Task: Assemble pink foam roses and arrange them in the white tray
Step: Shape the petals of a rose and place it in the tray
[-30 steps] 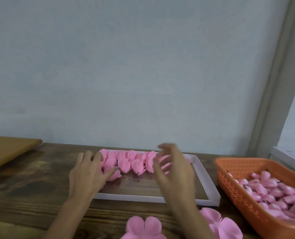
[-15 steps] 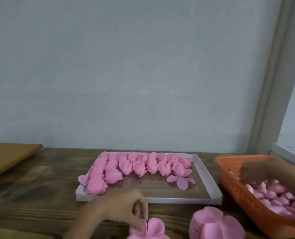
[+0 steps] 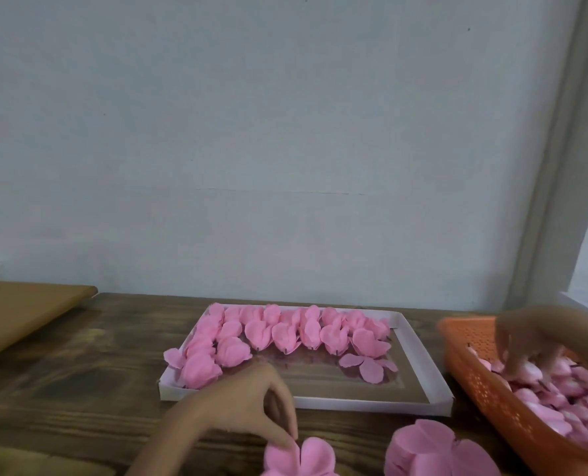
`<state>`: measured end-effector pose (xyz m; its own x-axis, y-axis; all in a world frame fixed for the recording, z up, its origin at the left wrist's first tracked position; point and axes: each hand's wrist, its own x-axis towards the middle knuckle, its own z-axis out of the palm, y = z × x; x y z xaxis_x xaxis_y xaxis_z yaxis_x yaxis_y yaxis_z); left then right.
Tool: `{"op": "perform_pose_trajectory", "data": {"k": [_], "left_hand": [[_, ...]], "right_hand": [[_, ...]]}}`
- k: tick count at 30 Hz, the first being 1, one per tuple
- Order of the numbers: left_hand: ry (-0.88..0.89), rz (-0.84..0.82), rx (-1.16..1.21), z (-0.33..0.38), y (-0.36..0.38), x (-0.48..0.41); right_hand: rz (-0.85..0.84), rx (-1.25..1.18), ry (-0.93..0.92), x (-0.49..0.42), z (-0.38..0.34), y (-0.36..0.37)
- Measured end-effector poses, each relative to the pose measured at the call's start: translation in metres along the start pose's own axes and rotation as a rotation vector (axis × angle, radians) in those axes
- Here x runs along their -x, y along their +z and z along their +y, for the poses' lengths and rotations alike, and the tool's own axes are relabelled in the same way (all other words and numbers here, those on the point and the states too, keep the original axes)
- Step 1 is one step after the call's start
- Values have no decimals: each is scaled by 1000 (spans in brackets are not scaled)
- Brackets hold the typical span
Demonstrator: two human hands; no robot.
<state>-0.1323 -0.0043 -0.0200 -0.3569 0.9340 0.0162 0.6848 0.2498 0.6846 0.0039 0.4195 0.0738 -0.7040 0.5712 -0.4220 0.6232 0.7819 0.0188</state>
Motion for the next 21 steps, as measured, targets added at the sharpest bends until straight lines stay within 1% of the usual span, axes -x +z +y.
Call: {"op": "perform_pose_trajectory", "data": {"k": [4, 7, 9, 13, 15, 17, 19, 21], "left_hand": [[9, 4, 56, -4, -1, 0], [27, 14, 72, -4, -2, 0], [22, 4, 83, -5, -3, 0], [5, -25, 109, -6, -1, -1], [-18, -38, 181, -7, -1, -2], [-34, -36, 263, -7, -2, -2], [-57, 10, 403, -8, -2, -1], [-95, 137, 639, -9, 0, -3]], "right_hand": [[206, -66, 12, 4, -5, -18], [362, -216, -31, 2, -12, -23], [386, -275, -56, 1, -20, -22], [332, -133, -24, 2, -29, -19], [336, -32, -28, 4, -29, -18], [410, 14, -80, 3, -31, -17], [480, -86, -154, 3, -37, -15], [531, -276, -250, 7, -52, -11]]}}
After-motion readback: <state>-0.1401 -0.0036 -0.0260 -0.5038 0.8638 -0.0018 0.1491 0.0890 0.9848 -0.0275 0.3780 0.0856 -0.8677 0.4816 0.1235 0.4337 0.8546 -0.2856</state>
